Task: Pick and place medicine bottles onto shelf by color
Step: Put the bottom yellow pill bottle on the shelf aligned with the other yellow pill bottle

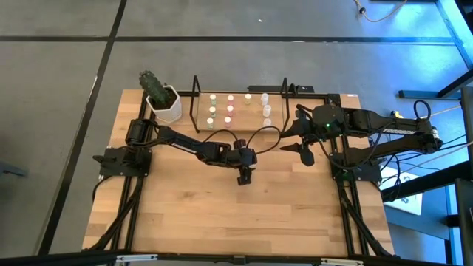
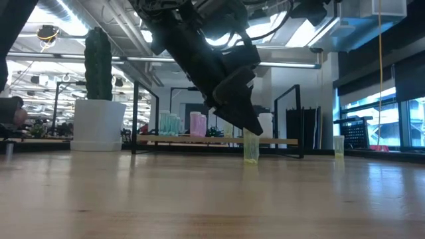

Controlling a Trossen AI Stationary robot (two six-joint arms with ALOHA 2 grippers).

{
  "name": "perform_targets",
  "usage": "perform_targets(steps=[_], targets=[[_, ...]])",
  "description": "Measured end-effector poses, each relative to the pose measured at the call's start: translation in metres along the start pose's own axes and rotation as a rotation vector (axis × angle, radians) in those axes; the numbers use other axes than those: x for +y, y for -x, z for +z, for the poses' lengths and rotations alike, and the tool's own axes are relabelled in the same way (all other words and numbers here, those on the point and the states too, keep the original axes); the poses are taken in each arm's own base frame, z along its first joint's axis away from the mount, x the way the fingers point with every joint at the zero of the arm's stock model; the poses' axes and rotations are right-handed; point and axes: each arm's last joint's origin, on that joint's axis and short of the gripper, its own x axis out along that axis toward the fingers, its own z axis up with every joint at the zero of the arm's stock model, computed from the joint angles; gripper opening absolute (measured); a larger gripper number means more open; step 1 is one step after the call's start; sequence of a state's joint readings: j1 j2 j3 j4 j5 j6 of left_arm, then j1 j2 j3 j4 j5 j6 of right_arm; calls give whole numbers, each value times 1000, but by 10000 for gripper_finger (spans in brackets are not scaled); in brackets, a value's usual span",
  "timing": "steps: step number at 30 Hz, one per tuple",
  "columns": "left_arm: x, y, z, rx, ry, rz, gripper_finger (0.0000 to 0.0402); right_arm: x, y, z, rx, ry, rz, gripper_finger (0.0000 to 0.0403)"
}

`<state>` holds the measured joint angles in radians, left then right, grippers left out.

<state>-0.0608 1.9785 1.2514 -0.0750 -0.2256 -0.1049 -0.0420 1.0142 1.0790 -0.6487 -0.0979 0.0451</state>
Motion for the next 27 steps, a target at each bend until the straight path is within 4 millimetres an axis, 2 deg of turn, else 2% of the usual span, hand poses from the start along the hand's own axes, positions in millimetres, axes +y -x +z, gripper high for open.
perform_targets(steps=[8,27], targets=[[1,0,0,1,-8,2,205,0,0,0,0,0,0,209],[1,0,0,2,-9,3,126,0,0,0,-1,1,0,209]])
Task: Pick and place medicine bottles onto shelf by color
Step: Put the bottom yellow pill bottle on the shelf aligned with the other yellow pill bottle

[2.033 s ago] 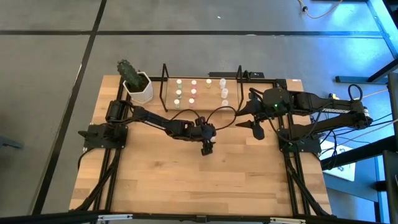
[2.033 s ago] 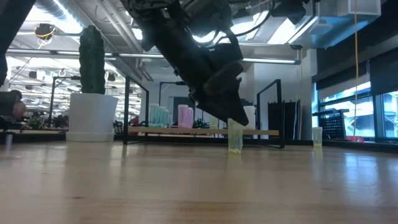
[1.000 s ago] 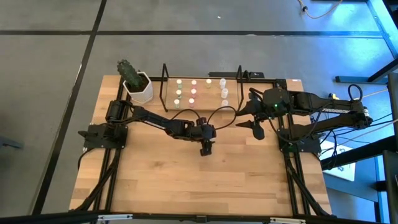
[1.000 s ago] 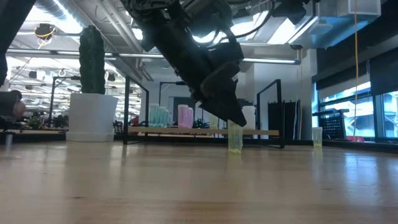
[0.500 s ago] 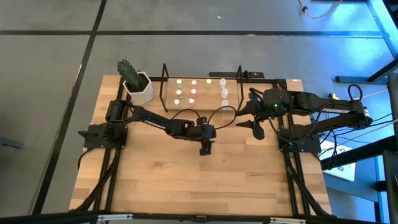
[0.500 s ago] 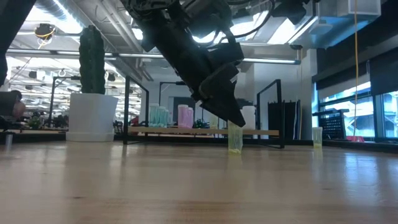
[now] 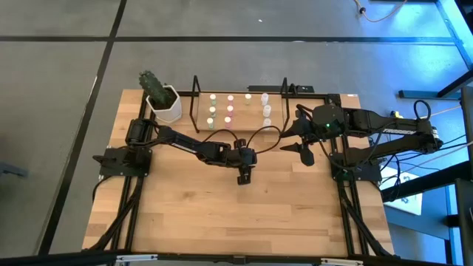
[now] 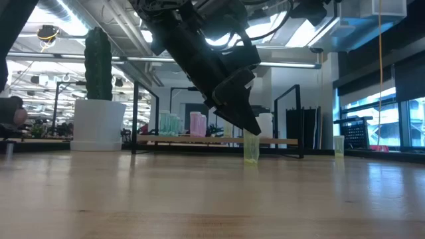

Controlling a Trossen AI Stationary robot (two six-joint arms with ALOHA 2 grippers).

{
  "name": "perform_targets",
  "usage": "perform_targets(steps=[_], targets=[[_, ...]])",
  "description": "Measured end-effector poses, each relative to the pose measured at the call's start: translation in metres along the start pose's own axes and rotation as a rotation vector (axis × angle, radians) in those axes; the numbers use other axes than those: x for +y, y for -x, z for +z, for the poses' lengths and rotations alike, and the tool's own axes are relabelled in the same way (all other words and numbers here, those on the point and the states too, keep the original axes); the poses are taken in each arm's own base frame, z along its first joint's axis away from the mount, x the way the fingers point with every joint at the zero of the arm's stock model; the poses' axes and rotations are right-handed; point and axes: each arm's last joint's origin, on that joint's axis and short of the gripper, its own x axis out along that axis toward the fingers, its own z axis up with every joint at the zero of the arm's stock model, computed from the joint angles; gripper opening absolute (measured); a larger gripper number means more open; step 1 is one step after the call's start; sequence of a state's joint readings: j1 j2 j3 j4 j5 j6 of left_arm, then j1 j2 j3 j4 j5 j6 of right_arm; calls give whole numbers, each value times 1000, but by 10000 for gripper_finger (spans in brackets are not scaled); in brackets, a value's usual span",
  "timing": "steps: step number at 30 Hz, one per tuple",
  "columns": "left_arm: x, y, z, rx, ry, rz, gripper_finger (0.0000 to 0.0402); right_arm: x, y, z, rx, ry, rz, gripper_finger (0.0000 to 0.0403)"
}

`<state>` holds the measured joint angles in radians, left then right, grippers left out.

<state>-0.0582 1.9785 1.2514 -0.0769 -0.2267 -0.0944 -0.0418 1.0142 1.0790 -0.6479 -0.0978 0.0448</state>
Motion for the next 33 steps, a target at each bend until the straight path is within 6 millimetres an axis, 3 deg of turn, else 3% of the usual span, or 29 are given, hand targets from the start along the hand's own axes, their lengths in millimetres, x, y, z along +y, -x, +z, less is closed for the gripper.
perform_targets(steps=[20,33], targets=[[0,0,1,-1,2,0,118,0,0,0,0,0,-1,209],[1,11,28,17,-2,3,118,0,0,0,0,0,-1,209]])
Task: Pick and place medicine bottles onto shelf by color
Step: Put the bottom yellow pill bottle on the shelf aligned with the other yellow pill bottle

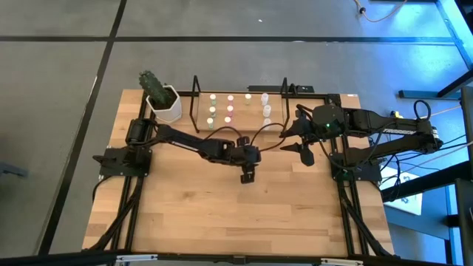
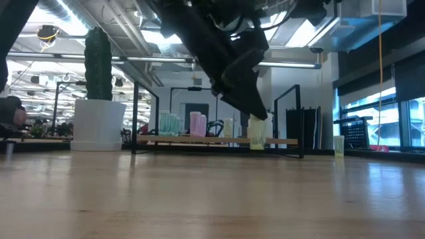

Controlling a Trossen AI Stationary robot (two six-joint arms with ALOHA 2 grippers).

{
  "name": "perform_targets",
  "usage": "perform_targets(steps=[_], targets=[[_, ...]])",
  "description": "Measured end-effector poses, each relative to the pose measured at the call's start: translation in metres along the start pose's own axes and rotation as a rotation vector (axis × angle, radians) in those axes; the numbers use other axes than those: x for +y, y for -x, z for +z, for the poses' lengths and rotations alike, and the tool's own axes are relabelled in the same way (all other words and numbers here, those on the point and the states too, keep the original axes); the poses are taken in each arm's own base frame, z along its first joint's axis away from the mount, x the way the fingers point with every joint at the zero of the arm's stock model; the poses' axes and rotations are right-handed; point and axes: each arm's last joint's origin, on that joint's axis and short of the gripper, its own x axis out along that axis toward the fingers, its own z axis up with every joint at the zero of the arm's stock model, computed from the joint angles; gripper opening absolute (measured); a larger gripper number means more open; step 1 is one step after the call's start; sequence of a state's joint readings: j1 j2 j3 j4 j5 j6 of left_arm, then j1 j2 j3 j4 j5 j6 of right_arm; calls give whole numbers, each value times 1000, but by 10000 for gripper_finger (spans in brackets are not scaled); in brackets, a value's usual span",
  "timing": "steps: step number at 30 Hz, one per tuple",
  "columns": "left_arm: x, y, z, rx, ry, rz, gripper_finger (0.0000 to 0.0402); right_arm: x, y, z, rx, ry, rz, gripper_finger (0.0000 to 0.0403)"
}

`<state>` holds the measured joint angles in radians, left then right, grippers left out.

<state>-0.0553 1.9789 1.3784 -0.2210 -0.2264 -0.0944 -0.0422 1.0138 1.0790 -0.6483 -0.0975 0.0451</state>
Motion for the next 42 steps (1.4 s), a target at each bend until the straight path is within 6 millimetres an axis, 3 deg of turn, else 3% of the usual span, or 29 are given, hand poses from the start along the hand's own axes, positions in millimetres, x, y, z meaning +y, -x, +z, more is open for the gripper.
perform_targets(steps=[11,23,28,36,42], targets=[[4,13,25,4,4,5,118,0,0,0,1,0,0,209],[28,29,51,18,6,137,118,0,6,-10,84,-14,-4,209],[48,36,67,-14,47,167,118,1,11,-10,69,-11,-3,209],[98,53,89,-23,142,259,118,1,15,-10,55,-9,-3,209],[135,54,85,-12,347,336,118,0,15,-10,55,-9,-40,209]])
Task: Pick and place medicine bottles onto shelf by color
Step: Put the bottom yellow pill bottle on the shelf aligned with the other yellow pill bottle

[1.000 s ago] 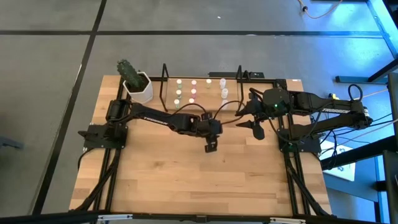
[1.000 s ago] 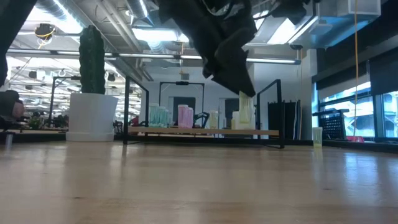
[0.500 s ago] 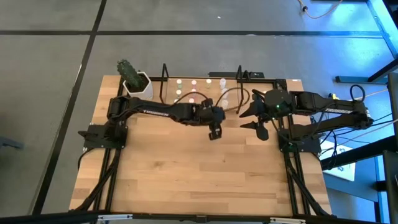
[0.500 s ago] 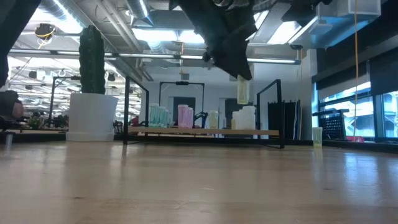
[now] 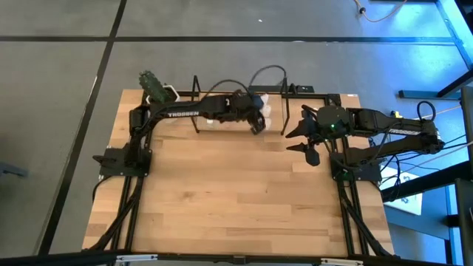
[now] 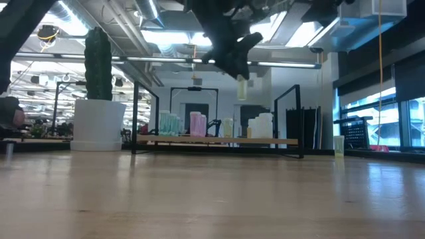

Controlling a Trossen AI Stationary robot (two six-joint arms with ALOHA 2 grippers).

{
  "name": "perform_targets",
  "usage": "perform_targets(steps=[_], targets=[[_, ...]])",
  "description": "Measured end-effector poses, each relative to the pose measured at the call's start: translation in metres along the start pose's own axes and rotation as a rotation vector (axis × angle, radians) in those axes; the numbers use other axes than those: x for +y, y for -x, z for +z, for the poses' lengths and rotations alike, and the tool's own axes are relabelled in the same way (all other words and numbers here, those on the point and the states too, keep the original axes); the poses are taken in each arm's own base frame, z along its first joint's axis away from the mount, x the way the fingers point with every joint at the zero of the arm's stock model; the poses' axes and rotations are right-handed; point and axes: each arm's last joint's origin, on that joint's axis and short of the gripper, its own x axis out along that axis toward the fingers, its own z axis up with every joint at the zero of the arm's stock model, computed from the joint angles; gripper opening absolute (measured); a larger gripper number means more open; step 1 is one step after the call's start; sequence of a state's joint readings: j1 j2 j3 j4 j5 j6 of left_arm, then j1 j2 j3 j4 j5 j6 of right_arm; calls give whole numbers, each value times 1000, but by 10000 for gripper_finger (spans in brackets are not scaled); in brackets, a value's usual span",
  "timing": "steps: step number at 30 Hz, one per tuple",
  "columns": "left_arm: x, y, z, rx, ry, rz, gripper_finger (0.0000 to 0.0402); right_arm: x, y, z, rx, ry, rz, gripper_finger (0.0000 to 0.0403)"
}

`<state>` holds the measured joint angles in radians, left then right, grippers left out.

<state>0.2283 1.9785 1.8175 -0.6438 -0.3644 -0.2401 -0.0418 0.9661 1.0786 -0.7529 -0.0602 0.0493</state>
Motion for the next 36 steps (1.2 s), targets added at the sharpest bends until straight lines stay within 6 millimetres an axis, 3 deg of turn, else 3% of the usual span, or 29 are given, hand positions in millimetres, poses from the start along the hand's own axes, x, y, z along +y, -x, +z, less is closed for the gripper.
perform_targets(steps=[9,23,36], targets=[[20,-12,-8,35,207,113,117,-4,0,0,-9,0,-131,209],[12,-33,-15,-73,370,328,117,-4,0,4,-48,0,-144,209],[6,-47,-22,-59,377,329,117,-4,0,4,-47,8,-145,209]])
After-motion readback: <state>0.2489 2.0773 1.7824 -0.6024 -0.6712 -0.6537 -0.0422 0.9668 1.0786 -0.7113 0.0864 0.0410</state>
